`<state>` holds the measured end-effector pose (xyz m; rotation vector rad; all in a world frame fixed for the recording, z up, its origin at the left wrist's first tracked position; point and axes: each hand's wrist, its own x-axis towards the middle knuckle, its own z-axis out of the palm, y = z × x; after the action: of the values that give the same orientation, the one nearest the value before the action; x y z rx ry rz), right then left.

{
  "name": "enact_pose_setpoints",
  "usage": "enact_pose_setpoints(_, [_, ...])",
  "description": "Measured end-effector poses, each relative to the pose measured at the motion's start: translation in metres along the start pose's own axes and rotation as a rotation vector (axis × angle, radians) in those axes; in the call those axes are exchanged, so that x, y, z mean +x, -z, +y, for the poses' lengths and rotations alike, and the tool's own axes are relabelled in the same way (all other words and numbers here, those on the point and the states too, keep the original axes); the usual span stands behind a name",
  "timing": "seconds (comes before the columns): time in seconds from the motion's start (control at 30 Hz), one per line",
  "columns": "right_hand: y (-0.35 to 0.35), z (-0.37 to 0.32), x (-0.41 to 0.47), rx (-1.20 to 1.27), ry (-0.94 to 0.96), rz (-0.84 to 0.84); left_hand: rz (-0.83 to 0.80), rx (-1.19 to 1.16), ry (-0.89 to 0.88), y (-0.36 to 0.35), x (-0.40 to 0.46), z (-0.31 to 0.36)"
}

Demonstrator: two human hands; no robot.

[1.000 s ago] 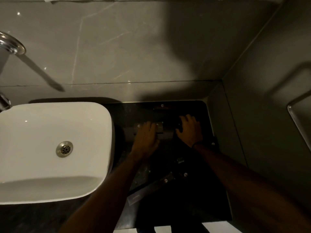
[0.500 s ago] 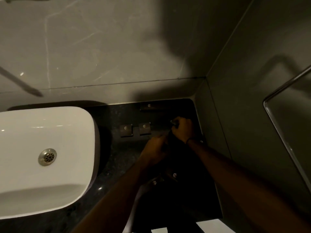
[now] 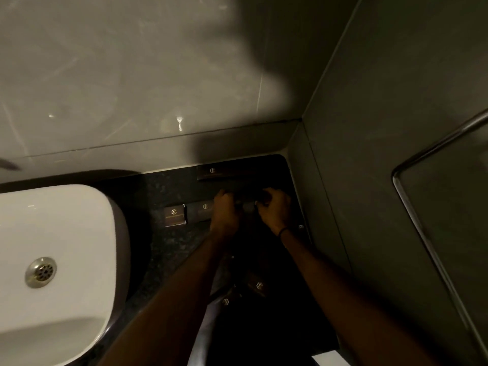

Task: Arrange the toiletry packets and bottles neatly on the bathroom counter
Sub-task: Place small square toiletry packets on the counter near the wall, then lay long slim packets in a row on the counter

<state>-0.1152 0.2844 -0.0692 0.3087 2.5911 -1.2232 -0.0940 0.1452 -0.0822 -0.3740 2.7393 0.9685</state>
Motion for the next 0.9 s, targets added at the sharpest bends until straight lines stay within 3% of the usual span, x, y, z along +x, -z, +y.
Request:
enact_pose_setpoints(0.3, [0.002,0.004,0.000,-0.035,0.029,-0.057,0.014,-0.057,-0.046,0.000,0.004,0.000])
enact_pose_setpoints(0.43, [0.022,0.017,-0.033,-0.100,0.088,0.040,0.049,-0.126,-0.086,0.005,-0.031,-0.013])
enact_pose_setpoints(0.57, [0.048,0.048,-0.079,-0.307,0.096,0.040,-0.123,0.008,-0.261,0.012,-0.107,-0.048])
enact_pose_setpoints(0.7, [0.044,0.055,-0.107,-0.354,0.040,0.034,-0.231,0.329,-0.507,0.016,-0.172,-0.084])
enact_pose_setpoints(0.8, [0.044,0.049,-0.117,-0.367,0.017,0.079,-0.393,0.506,-0.442,0.022,-0.195,-0.101])
enact_pose_setpoints(0.9, [0.047,0.038,-0.122,-0.325,-0.034,0.122,-0.288,0.380,-0.247,0.028,-0.208,-0.110])
